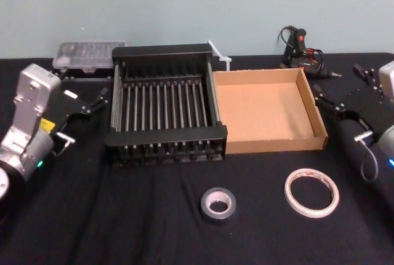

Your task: Pick up the white tape and place it into the black box , Pick up the silver tape and place it into the brown box.

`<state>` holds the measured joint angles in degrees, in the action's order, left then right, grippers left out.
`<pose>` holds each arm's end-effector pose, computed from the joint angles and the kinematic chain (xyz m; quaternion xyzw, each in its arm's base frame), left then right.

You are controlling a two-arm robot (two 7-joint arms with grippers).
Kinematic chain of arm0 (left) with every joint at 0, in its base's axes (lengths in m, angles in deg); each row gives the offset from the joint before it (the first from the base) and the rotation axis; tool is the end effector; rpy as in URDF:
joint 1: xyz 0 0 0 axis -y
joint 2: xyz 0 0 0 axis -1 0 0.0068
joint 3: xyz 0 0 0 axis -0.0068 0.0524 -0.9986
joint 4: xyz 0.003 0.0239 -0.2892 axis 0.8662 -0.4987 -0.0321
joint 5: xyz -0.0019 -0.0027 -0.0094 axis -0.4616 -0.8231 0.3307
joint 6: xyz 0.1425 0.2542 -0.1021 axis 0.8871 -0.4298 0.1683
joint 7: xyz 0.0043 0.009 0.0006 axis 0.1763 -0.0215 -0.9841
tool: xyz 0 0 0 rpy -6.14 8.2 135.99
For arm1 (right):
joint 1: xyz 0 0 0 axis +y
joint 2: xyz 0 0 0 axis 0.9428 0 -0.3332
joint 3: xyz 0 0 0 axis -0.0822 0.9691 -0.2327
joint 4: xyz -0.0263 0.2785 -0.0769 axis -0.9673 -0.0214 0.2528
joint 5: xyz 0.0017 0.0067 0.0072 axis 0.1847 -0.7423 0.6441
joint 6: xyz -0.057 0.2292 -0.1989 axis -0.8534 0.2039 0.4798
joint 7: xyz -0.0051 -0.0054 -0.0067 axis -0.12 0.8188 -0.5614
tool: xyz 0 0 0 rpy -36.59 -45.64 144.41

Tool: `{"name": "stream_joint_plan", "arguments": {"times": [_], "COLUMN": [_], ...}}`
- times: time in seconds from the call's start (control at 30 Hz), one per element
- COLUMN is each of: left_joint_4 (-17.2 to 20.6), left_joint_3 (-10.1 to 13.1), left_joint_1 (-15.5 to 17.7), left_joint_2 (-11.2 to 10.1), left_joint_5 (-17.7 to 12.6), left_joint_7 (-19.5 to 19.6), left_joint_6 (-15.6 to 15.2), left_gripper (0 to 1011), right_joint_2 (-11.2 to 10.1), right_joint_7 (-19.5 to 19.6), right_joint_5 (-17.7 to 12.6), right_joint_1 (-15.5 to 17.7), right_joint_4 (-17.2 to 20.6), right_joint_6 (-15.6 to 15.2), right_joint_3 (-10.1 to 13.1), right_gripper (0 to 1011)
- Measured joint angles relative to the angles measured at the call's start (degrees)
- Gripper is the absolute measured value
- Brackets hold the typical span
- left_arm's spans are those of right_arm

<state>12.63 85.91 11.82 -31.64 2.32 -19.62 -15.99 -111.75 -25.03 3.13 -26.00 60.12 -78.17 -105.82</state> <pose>0.3581 0.0826 -0.3022 0.1415 -0.1324 0.5799 0.7913 0.3414 -0.0887 -0.2825 -0.1257 -0.1199 -0.5767 0.7983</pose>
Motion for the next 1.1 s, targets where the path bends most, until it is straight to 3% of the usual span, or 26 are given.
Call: {"name": "stream_joint_plan", "arguments": {"times": [0.23,0.4,0.57,0.77,1.1], "left_joint_4": [0.00,0.00,0.00,0.00,0.00], "left_joint_3": [0.00,0.00,0.00,0.00,0.00], "left_joint_1": [0.00,0.00,0.00,0.00,0.00], "left_joint_2": [0.00,0.00,0.00,0.00,0.00], "left_joint_5": [0.00,0.00,0.00,0.00,0.00], "left_joint_7": [0.00,0.00,0.00,0.00,0.00], "left_joint_6": [0.00,0.00,0.00,0.00,0.00], "left_gripper": [1001,1001,1001,1001,1001], "right_joint_2": [-3.19,-5.80,-7.01,-7.47,-7.21], "right_joint_7": [-1.36,-3.12,-4.49,-5.80,-8.48], "right_joint_5": [-1.73,-4.50,-6.80,-8.31,-8.52], "right_joint_1": [5.20,10.74,14.57,17.61,18.04], "right_joint_4": [6.28,11.64,14.83,16.67,16.05], "right_joint_6": [-3.05,-6.16,-8.42,-11.15,-14.52], "right_joint_3": [2.99,5.89,7.89,9.14,9.00], "right_gripper": [1002,1002,1002,1002,1002]}}
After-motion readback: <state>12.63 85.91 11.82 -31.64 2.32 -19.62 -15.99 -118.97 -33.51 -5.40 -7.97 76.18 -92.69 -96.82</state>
